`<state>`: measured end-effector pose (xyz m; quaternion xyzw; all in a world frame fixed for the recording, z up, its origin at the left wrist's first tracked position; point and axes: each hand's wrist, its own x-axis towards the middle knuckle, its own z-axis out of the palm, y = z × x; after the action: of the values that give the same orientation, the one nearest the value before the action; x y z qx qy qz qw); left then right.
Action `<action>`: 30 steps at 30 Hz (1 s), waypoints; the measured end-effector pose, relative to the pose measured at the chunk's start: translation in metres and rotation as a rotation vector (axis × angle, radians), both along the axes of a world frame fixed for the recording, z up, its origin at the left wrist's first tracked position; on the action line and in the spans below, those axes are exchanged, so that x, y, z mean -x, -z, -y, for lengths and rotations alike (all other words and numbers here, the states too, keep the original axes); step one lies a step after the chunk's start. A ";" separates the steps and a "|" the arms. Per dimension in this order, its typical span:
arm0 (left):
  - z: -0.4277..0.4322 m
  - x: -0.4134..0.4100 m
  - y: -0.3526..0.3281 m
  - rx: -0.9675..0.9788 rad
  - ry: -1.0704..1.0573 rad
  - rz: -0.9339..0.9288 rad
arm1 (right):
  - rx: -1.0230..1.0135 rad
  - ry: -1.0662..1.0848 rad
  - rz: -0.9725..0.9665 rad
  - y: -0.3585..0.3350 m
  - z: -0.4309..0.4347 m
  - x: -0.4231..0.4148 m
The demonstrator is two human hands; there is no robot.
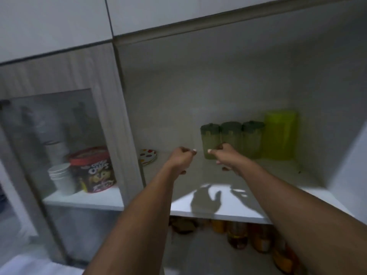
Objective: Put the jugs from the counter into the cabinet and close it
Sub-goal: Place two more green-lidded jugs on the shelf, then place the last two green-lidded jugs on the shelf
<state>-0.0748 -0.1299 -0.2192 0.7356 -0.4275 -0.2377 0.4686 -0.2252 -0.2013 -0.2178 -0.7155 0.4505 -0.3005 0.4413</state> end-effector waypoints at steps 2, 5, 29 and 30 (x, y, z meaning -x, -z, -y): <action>-0.041 0.001 0.001 -0.039 0.021 -0.040 | -0.029 -0.073 -0.002 0.002 -0.034 -0.004; -0.101 -0.010 -0.004 -0.057 0.002 -0.078 | -0.036 -0.145 0.018 0.000 -0.076 -0.022; -0.834 -0.260 0.072 -0.096 -1.087 -0.325 | -0.172 -1.115 -0.162 0.093 -0.687 -0.407; -0.856 -0.263 0.080 -0.090 -1.127 -0.340 | -0.178 -1.132 -0.172 0.101 -0.707 -0.417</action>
<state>0.1883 0.7257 -0.2989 0.8200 0.1209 -0.0847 0.5531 0.1921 0.5053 -0.3191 -0.8270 0.0557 0.0807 0.5535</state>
